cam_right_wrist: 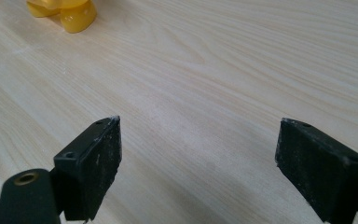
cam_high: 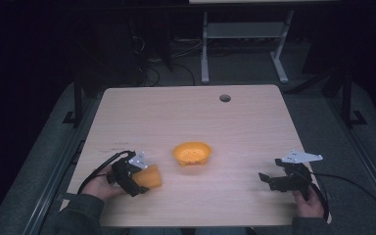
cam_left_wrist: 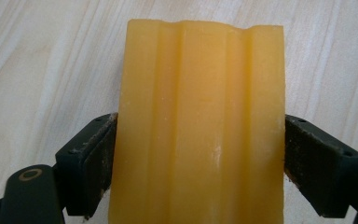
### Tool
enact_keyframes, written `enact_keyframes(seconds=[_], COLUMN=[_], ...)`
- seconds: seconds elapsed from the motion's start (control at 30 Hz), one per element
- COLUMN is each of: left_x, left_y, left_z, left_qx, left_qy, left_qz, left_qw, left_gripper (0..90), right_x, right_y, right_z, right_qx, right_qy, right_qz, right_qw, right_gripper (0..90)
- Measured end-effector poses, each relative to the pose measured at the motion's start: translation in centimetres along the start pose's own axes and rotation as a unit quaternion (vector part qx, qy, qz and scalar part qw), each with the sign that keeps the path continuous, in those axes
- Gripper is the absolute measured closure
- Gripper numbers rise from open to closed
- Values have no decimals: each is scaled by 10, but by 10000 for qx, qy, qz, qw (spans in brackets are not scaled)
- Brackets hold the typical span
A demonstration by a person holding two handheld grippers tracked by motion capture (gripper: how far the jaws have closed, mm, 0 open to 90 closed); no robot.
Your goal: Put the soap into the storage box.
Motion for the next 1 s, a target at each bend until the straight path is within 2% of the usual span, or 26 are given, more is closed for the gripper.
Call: enact_keyframes(seconds=[0.33, 1.0], left_x=[-1, 0], left_y=[-1, -1], left_z=[-3, -1], left_qx=[-11, 33], left_qy=[56, 17], left_qz=[-40, -78], left_qw=[10000, 10000], left_gripper=[186, 203], right_x=[-1, 0], right_y=[0, -1], right_z=[0, 0], right_qx=[-20, -12], right_qy=[0, -10], right_qz=[6, 1], right_qw=[10000, 10000], right_gripper=[139, 139])
Point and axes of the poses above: each handheld gripper's, and its own axes: z roughly backward along the jaws, y roughly out of its top, x roughly to its right, the point moved 10 cm from there along -z, roughly forward along the jaws, and after that the axes turned 10 degrees about -z, right-handed, at the moved point
